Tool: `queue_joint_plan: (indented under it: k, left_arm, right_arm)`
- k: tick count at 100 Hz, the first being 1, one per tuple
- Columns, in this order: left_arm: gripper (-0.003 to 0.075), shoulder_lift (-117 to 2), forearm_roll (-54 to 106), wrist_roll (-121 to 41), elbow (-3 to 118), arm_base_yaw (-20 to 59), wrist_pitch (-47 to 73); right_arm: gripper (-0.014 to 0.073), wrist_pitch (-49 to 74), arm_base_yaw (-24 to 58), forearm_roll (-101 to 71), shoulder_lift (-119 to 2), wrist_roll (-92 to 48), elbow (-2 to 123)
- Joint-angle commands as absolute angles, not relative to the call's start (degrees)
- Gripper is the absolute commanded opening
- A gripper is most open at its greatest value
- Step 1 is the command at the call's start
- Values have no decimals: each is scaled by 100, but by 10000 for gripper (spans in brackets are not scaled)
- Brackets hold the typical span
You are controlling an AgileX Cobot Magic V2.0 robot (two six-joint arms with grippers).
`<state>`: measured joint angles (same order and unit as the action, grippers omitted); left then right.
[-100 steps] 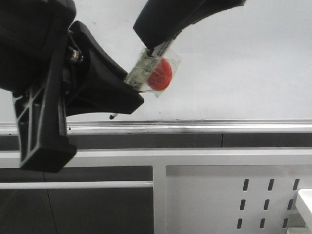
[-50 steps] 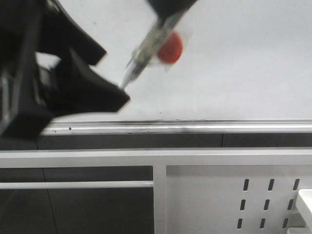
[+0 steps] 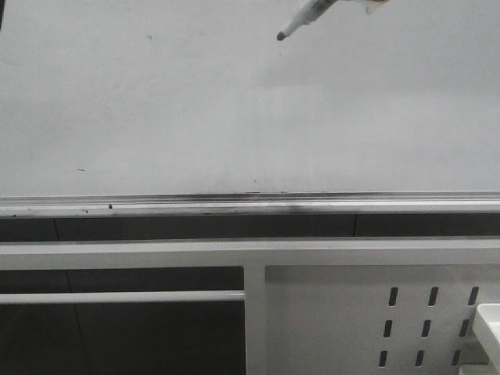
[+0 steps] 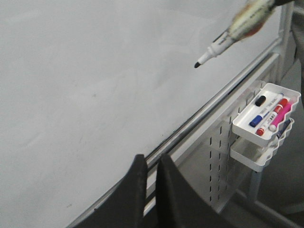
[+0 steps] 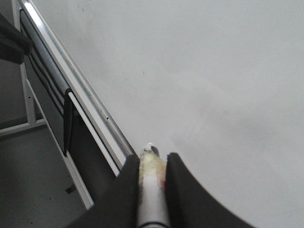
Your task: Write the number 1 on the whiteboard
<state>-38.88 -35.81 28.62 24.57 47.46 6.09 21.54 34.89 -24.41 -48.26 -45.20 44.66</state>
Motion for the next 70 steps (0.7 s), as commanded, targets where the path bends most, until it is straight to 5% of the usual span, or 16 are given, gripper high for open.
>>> queue_joint_plan:
  k: [1,40,70]
  left_arm:
    - [-20,-3833,-3096,3083,2402,4361,-103]
    - [-20,-3905,-1874,3083,1326,2247,-2828]
    - [-20,-4134,-1796,3083,1160,1924,-3730]
  right_arm:
    - [-69,1571,3456,-2414,-4826,-4539,4606]
    - [-69,1196,3456,-2414,-4852,-4539,4628]
    - [-69,986,3456,-2414,-5022,-4539,4769]
